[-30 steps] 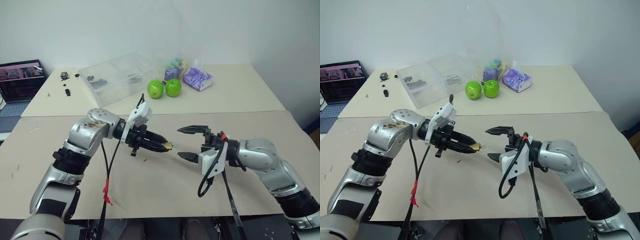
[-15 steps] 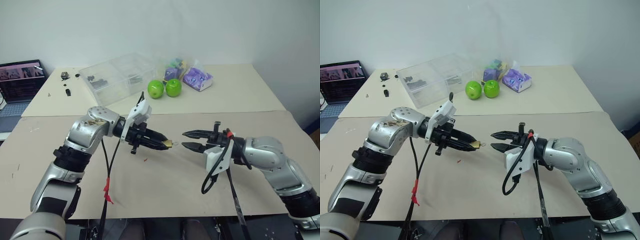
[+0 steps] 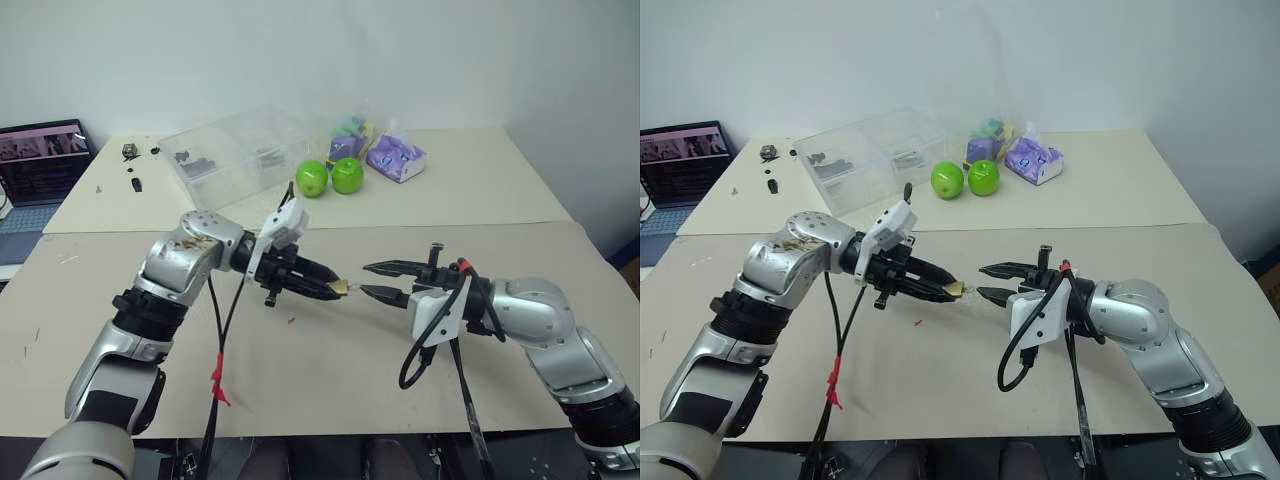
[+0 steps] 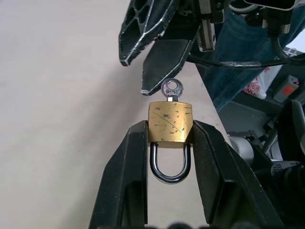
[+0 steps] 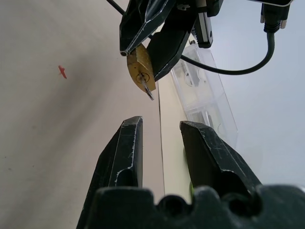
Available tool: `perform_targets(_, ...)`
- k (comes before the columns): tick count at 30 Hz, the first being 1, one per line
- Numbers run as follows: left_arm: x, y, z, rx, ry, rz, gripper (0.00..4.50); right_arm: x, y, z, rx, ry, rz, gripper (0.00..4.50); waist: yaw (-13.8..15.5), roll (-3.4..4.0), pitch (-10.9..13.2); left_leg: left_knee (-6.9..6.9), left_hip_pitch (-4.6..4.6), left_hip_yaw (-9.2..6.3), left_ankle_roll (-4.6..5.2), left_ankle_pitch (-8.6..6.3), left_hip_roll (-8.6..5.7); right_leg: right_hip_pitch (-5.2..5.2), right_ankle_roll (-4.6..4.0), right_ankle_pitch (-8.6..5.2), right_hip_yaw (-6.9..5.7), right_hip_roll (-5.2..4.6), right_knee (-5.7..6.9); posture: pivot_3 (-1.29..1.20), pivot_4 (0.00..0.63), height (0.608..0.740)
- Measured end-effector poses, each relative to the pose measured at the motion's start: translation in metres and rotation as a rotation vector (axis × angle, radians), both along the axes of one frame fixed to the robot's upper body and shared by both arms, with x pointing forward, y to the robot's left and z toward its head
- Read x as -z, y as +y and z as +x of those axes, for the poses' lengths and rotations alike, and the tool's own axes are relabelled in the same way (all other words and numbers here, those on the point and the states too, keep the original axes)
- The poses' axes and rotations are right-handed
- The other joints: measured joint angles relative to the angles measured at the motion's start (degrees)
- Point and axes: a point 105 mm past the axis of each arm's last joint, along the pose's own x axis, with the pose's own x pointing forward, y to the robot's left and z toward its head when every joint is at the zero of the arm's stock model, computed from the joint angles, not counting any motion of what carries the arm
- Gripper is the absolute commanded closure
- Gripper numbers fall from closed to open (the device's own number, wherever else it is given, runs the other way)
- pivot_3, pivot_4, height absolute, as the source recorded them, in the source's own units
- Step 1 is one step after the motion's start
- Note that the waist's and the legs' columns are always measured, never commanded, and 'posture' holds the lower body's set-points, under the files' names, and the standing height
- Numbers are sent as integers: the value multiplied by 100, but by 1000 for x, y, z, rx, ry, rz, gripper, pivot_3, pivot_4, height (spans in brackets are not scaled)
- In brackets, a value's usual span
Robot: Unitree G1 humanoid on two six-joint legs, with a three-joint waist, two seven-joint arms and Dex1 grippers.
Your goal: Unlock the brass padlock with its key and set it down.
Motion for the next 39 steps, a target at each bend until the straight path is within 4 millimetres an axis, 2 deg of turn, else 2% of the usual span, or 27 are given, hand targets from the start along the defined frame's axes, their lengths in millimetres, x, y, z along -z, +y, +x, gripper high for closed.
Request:
perform_targets(5, -3, -2, 0, 7, -6, -5, 3671, 4, 0, -5, -15, -27, -19, 2805, -1, 0, 0, 1, 0, 0, 0, 0, 0, 0, 0, 0, 0, 0, 1, 0, 150, 740)
perform_targets(11, -4, -2, -1, 11, -13, -7, 3671, 1, 3, -10, -52, -112, -39, 2805, -5, 0, 0, 1, 1, 0, 0, 0, 0, 0, 0, 0, 0, 0, 1, 0, 150, 740)
perform_targets(17, -9, -5, 0, 21, -30, -11, 3671, -5, 4, -10, -60, -146, -36, 2805, -2, 0, 0, 1, 1, 0, 0, 0, 0, 0, 0, 0, 0, 0, 1, 0, 150, 740)
perform_targets(21, -11, -5, 1, 29, -40, -14, 3671, -16, 9, -14, -86, -194, -28, 2805, -2, 0, 0, 1, 1, 0, 0, 0, 0, 0, 0, 0, 0, 0, 1, 0, 150, 740)
perform_targets(33, -13, -6, 3, 38, -49, -24, 3671, -18, 9, -15, -92, -185, -16, 2805, -2, 0, 0, 2, 0, 0, 0, 0, 0, 0, 0, 0, 0, 0, 1, 0, 150, 740)
perform_targets(37, -14, -6, 3, 37, -53, -27, 3671, -17, 8, -16, -92, -179, -19, 3781, -2, 0, 0, 3, 0, 0, 0, 0, 0, 0, 0, 0, 0, 0, 1, 0, 150, 740)
perform_targets(39, -17, -6, 4, 37, -65, -33, 3671, -16, 8, -16, -91, -176, -24, 4444, -2, 0, 0, 3, 1, 0, 0, 0, 0, 0, 0, 0, 0, 0, 1, 0, 150, 740)
